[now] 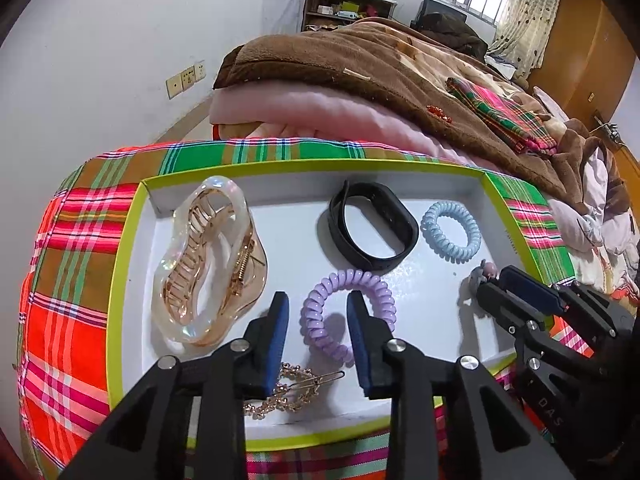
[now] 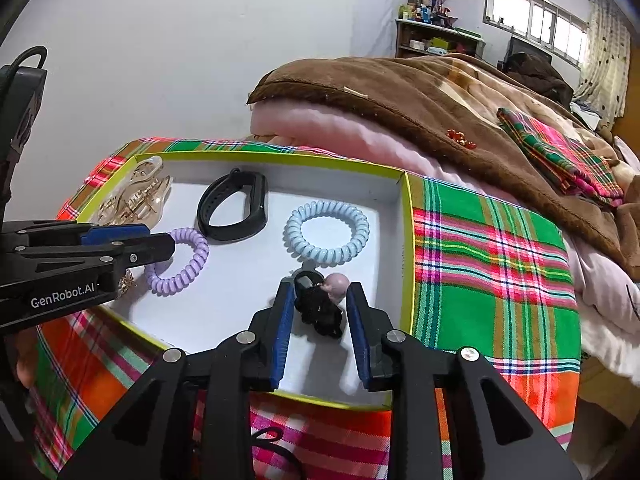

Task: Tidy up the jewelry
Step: 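Open left tool to drop lilac tie while right tool releases black tie, then withdraw both tools and move the right tool to the dark beaded bracelet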

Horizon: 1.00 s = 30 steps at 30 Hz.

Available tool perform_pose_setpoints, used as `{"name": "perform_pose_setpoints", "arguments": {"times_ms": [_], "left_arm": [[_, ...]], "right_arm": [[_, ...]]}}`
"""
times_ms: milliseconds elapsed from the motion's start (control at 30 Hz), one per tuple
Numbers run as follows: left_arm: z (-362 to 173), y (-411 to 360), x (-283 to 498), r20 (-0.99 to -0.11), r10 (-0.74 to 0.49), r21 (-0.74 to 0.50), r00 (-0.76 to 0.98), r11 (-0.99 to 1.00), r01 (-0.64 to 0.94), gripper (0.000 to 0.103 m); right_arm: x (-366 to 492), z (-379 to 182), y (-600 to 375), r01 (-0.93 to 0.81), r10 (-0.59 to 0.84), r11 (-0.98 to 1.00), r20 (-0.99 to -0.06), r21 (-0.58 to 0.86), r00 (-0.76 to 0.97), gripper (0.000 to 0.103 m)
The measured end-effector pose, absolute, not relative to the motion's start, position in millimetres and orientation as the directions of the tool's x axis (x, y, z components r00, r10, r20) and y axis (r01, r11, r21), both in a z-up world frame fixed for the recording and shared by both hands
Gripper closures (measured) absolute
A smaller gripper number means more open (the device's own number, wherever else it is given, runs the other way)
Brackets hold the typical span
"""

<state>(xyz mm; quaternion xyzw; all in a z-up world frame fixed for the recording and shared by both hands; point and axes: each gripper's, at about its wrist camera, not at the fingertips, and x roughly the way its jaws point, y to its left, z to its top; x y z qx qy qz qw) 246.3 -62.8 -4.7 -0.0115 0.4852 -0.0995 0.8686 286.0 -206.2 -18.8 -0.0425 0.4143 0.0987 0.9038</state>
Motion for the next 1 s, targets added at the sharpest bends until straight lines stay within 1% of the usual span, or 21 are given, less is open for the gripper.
{"name": "perform_pose_setpoints", "arguments": {"times_ms": [267, 400, 767, 800, 833, 900, 1000], "left_arm": [[4.1, -60.3, 240.0, -0.825, -0.201, -0.133, 0.528, 0.977, 0.165, 0.064], [13.0, -59.9, 232.0, -0.808, -0.210, -0.137, 0.551, 0.976, 0.172, 0.057], [36.1, -57.8, 210.4, -0.774, -0.229, -0.145, 0.590, 0.971, 0.188, 0.055], [37.5, -57.4, 207.7, -0.772, -0.230, -0.145, 0.593, 0.971, 0.188, 0.054], [38.9, -56.9, 204.9, -0.768, -0.231, -0.145, 0.597, 0.971, 0.189, 0.054], [41.4, -56.3, 198.7, -0.764, -0.234, -0.147, 0.602, 0.971, 0.190, 0.052], [45.3, -53.6, 188.7, -0.754, -0.243, -0.156, 0.610, 0.969, 0.192, 0.050]], "right_arm": [[279.7, -10.6, -207.2, -0.206, 0.144, 0.979, -0.742, 0.009, 0.654, 0.075], [275.0, -5.2, -209.0, -0.197, 0.147, 0.980, -0.731, 0.017, 0.666, 0.075], [253.9, 8.9, -208.6, -0.188, 0.158, 0.981, -0.705, 0.035, 0.691, 0.074], [251.1, 10.7, -209.1, -0.187, 0.160, 0.982, -0.701, 0.039, 0.695, 0.072], [248.4, 12.4, -209.6, -0.186, 0.163, 0.982, -0.698, 0.043, 0.698, 0.064], [240.3, 16.8, -212.5, -0.188, 0.176, 0.981, -0.685, 0.058, 0.707, 0.054], [227.7, 21.3, -217.2, -0.180, 0.175, 0.982, -0.673, 0.064, 0.718, 0.054]]}}
